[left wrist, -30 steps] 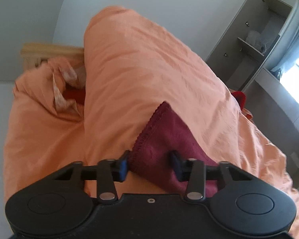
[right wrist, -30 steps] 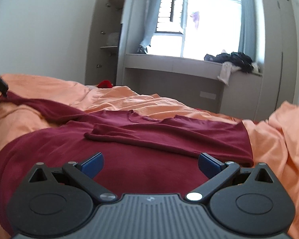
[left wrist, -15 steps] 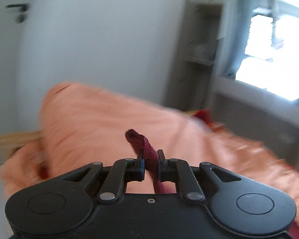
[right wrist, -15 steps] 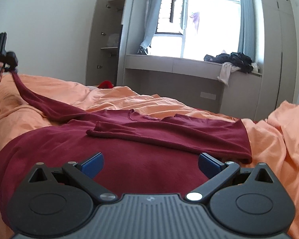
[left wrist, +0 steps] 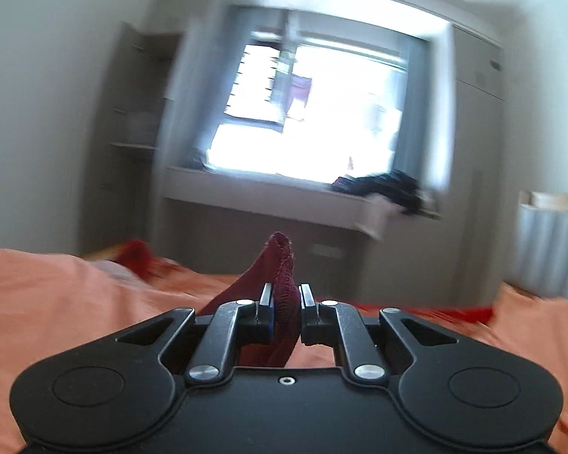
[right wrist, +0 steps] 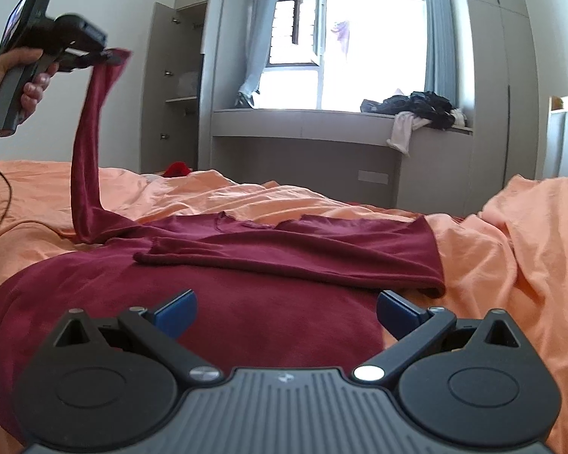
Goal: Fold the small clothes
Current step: 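Lay the held sleeve across the shirt body and open the left gripper, then grasp the shirt's side edge with the right gripper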
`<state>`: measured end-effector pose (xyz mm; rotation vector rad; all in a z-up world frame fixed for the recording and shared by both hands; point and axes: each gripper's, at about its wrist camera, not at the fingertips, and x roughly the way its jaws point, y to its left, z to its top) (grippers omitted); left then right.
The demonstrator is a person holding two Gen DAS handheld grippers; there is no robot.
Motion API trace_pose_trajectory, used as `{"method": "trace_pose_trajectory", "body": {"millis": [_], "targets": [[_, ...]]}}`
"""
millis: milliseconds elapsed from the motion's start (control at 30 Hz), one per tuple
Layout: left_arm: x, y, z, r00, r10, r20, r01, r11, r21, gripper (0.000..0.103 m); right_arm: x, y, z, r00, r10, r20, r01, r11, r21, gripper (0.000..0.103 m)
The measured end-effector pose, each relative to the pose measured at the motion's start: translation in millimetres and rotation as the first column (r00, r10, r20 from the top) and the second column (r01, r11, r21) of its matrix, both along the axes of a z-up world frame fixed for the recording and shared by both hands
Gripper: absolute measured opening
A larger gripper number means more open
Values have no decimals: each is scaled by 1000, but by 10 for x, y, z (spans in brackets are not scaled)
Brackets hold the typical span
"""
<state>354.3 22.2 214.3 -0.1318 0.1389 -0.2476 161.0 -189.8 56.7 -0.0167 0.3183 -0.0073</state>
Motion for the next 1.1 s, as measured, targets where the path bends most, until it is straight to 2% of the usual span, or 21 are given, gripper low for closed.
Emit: {"method": "trace_pose_trajectory", "body": {"millis": [100, 200, 267, 400, 500, 567, 600, 633, 667, 733, 767, 833, 900, 967, 1000, 1100], "targets": [[-83, -464, -217, 992, -118, -48, 117, 993, -33, 12, -44, -87, -12, 1000, -23, -6, 23, 1000, 4, 103], [-172, -862, -500, 966, -233, -113, 226, 972, -71, 12, -90, -166, -35, 998, -54, -12, 54, 999, 0, 103], [-261, -1092, -690, 945, -289, -150, 283, 957, -63, 12, -127, -226, -56, 997, -78, -16, 78, 997, 3, 103], [-414, -1435, -1171, 901, -361, -241, 366, 930, -26, 13, -203, -356, -111, 991, -127, -31, 128, 992, 21, 103], [-399, -1483, -1438, 871, -387, -302, 402, 916, -15, 16, -251, -459, -159, 986, -160, -45, 162, 986, 44, 103], [-393, -1463, -1549, 847, -413, -333, 429, 903, -29, 22, -270, -519, -190, 983, -177, -57, 180, 981, 66, 103], [-402, -1472, -1606, 841, -421, -339, 437, 899, -33, 28, -275, -544, -203, 981, -182, -62, 186, 980, 76, 103], [-429, -1463, -1641, 836, -428, -344, 446, 895, -29, 42, -279, -566, -215, 980, -188, -67, 193, 977, 88, 103], [-456, -1452, -1657, 837, -427, -343, 447, 894, -22, 60, -279, -580, -222, 979, -192, -71, 199, 975, 98, 103], [-542, -1413, -1662, 844, -422, -330, 448, 894, 1, 77, -277, -593, -231, 978, -196, -76, 204, 972, 116, 103], [-573, -1388, -1651, 850, -420, -319, 448, 894, 14, 82, -283, -591, -234, 978, -196, -74, 204, 971, 122, 103], [-631, -1316, -1565, 859, -414, -300, 444, 895, 38, 86, -271, -580, -224, 980, -189, -69, 197, 971, 135, 103], [-626, -1214, -1450, 886, -362, -289, 396, 916, 66, 91, -229, -554, -206, 984, -168, -62, 176, 972, 153, 103], [-583, -1045, -1363, 924, -267, -273, 302, 949, 93, 98, -179, -511, -183, 989, -141, -54, 148, 973, 175, 103], [-553, -950, -1316, 941, -206, -267, 243, 964, 112, 99, -140, -494, -170, 991, -126, -50, 133, 973, 187, 103], [-432, -685, -1190, 963, -64, -261, 109, 981, 161, 101, 25, -441, -113, 997, -63, -32, 69, 972, 223, 103]]}}
